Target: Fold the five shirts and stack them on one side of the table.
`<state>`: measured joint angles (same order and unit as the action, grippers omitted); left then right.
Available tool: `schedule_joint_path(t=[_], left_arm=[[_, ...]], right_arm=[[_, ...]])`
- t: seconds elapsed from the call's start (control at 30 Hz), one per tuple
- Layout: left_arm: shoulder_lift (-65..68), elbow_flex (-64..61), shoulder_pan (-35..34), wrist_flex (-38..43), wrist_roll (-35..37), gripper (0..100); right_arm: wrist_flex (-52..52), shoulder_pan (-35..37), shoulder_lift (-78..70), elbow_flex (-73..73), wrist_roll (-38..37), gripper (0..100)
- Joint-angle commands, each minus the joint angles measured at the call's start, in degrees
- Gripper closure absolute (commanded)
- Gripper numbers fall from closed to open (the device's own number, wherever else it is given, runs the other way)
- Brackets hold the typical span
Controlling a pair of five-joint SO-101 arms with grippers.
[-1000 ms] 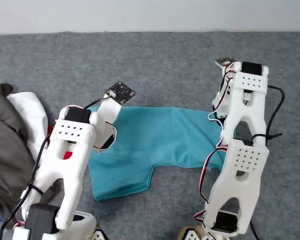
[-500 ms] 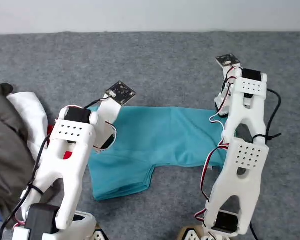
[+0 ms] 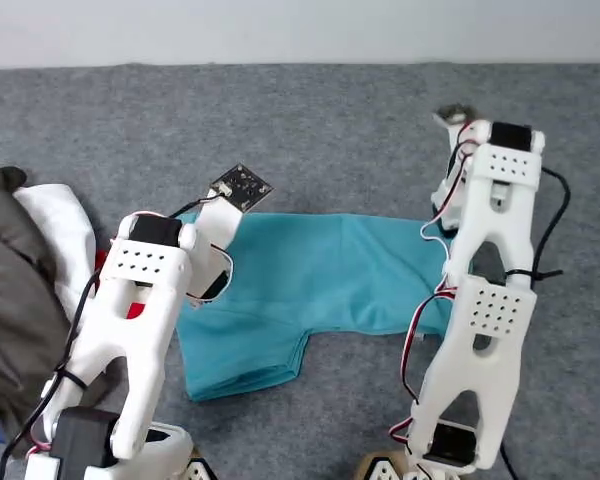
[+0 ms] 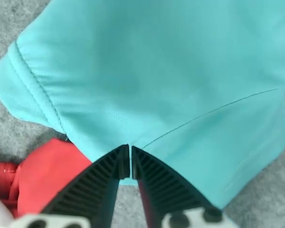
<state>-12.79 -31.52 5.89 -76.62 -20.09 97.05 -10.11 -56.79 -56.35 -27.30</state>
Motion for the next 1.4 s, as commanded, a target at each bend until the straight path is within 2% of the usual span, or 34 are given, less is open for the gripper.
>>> schedule_joint_path(t=[0.0,0.23,0.53,0.67,0.8,0.97,1.13,1.37], left_arm=[[-0.09,2.42,-0.35,-0.7,0.09,98],[-0.09,2.42,-0.35,-2.99,0.09,98],[-2.64,3.03,-0.35,-4.75,0.09,98],[-7.56,4.62,-0.35,-8.0,0.09,98],[-9.93,4.53,-0.35,-9.93,-0.18,98],[-10.11,4.53,-0.35,-11.52,-2.29,98],[-10.11,4.53,-0.35,-11.6,-2.29,98],[-10.11,4.53,-0.35,-11.6,-2.29,98]], right_arm=[[-6.02,-1.98,-2.95,-0.44,-3.08,99.0],[-9.45,-2.24,-6.37,-13.27,-4.48,99.0],[6.2,0.75,-5.76,-24.88,-4.13,99.0],[6.11,0.48,-0.84,-18.2,-4.13,99.0],[6.02,0.57,8.92,-1.23,-1.58,98.7],[5.76,0.22,20.18,15.12,1.23,89.7],[1.8,0.13,21.49,16.26,2.64,87.5],[-8.13,0.13,14.11,16.18,3.16,87.6]])
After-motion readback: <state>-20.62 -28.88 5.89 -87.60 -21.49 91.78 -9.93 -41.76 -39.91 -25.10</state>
